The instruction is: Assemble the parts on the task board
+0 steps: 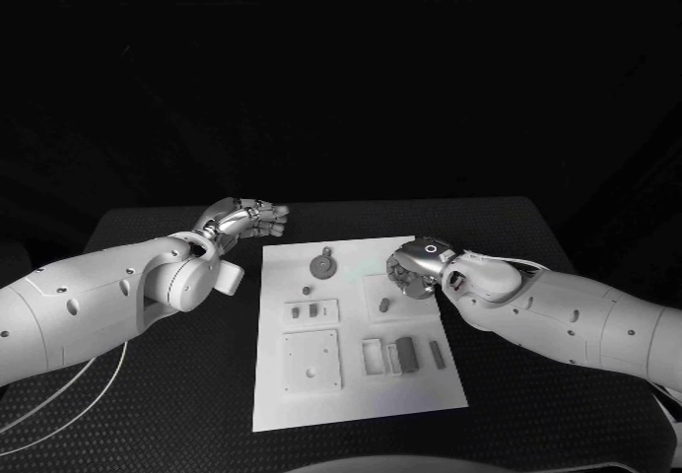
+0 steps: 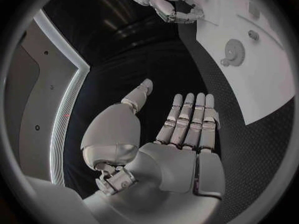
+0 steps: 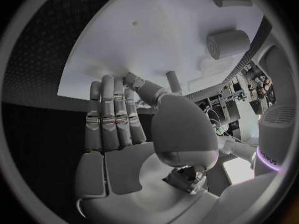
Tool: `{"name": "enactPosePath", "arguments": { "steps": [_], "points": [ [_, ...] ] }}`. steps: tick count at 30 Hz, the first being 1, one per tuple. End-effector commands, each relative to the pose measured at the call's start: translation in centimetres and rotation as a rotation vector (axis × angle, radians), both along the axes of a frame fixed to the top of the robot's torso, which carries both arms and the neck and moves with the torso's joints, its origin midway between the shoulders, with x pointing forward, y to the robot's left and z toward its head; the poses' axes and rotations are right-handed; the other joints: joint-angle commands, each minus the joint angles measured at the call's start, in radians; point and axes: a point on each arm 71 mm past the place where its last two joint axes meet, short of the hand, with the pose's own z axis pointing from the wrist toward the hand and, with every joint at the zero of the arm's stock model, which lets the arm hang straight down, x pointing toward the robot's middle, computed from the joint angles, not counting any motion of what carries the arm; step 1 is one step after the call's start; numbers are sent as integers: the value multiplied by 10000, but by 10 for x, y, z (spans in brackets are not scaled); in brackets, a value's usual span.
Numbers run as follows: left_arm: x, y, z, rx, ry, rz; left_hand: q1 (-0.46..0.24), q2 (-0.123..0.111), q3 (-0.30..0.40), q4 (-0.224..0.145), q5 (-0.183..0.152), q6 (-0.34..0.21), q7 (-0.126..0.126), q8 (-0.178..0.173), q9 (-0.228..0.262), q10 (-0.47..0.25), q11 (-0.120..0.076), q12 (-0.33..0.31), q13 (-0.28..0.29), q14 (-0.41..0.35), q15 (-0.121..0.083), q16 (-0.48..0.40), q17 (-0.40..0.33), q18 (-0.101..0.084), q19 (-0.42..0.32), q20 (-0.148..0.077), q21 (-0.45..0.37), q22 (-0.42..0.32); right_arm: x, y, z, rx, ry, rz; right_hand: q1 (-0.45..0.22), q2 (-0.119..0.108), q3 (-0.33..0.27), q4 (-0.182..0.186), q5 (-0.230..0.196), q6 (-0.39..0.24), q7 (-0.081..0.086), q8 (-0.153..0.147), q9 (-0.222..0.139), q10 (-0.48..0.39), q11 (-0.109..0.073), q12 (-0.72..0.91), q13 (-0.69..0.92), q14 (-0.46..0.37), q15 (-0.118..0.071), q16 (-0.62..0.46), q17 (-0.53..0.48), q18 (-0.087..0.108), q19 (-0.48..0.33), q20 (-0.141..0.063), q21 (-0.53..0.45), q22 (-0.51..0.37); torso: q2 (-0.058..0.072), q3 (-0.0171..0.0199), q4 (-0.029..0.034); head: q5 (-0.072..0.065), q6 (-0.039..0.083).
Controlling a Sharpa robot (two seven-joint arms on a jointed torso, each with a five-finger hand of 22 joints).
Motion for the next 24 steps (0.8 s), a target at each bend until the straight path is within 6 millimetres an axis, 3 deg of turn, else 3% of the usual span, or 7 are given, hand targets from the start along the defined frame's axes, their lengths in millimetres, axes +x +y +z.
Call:
{"name": "enactPosePath", "arguments": {
  "steps": [1,24],
  "points": [
    [1,0,1,-81,-31,-38,73,-15,-5,-46,-8,-87,426,3,6,40,59,57,-19,75,7,3,16,119,54,44,34,-13,-7,-4,-17,-447,716,-188,-93,36,-39,-5,0,96,-12,27,24,111,-2,-11,-142,88,-24,66,29,133,90,-22,81,258,-2,-6,4,-2,9],
    [2,3,1,-47,-22,27,79,-24,-4,-58,-6,-99,430,4,6,41,57,57,-39,83,6,-1,22,123,67,42,35,-23,-1,-4,7,362,897,-350,-158,3,-60,-1,0,141,-26,26,48,155,-19,-19,-125,114,-45,89,91,132,117,-41,144,254,-3,-6,2,29,40]
  ]
}}
